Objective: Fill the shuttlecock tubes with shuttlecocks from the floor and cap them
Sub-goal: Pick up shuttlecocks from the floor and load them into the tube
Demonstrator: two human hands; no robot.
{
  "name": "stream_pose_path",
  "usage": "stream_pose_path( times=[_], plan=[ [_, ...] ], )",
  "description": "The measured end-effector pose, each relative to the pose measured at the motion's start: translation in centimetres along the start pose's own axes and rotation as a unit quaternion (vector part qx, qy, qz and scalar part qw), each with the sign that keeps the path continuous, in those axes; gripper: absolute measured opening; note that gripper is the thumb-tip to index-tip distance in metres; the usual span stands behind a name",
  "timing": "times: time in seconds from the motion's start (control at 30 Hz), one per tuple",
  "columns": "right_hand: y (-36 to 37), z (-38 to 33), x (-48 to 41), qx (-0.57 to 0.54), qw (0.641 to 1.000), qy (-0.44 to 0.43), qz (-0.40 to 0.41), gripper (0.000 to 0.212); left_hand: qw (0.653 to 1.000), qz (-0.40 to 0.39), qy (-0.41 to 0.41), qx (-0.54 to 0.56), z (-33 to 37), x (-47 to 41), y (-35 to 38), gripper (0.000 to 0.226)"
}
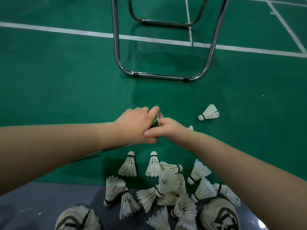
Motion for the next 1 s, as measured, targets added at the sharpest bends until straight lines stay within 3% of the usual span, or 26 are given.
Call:
stream_pose_path(
  times=[0.07, 0.13, 0.2, 0.33, 0.37, 0.47, 0.53, 0.67, 0.83, 1.0],
  plan=[
    [-0.3, -0.4, 0.3, -0.037, 0.993, -0.049, 0.101, 0.015, 0.999, -0.003, -0.033, 0.022, -0.8, 0.2, 0.1, 0.069],
    [-0.8, 0.2, 0.7, -0.001, 0.977, -0.076, 0.199, 0.018, 0.999, -0.008, -0.04, 0.011, -1.3, 0.8, 0.5, 0.071],
    [-0.6, 1.4, 1.1, 0.085, 0.969, -0.054, 0.227, 0.023, 0.999, -0.022, -0.039, -0.014, -1.6, 1.7, 1.2, 0.074],
    [1.2, 5.1, 1.4, 0.248, 0.955, 0.048, 0.155, 0.014, 0.998, -0.041, -0.047, -0.032, -2.7, 3.2, 2.1, 0.077],
    [1.8, 6.1, 1.5, 0.288, 0.945, 0.081, 0.129, 0.021, 0.997, -0.043, -0.05, -0.029, -3.0, 3.6, 2.3, 0.077],
    [3.9, 9.3, 1.4, 0.475, 0.866, 0.15, 0.046, 0.062, 0.997, -0.048, -0.054, -0.02, -3.5, 4.7, 2.8, 0.078],
    [5.2, 10.8, 1.1, 0.545, 0.821, 0.169, 0.027, 0.074, 0.997, -0.048, -0.052, -0.02, -3.6, 5.1, 3.0, 0.079],
    [6.5, 11.1, 0.0, 0.583, 0.794, 0.165, 0.051, 0.05, 0.997, -0.054, -0.045, -0.022, -3.5, 5.3, 3.1, 0.08],
    [5.0, 9.0, -0.5, 0.569, 0.806, 0.1, 0.128, 0.022, 0.998, -0.05, -0.047, -0.016, -4.0, 5.4, 3.0, 0.079],
    [0.4, 7.1, -0.5, 0.352, 0.892, 0.098, 0.266, 0.022, 0.997, -0.038, -0.062, -0.013, -4.8, 5.4, 2.4, 0.078]
  ],
)
Point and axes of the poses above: each hand's wrist, its own x-axis away from the middle knuckle, its own y-axis out of the palm, z = x × y, the point moved 3 cm from there along -x, towards the middle knuckle, and after that the axes turned 3 degrees about -x, right-handed, at the moved point
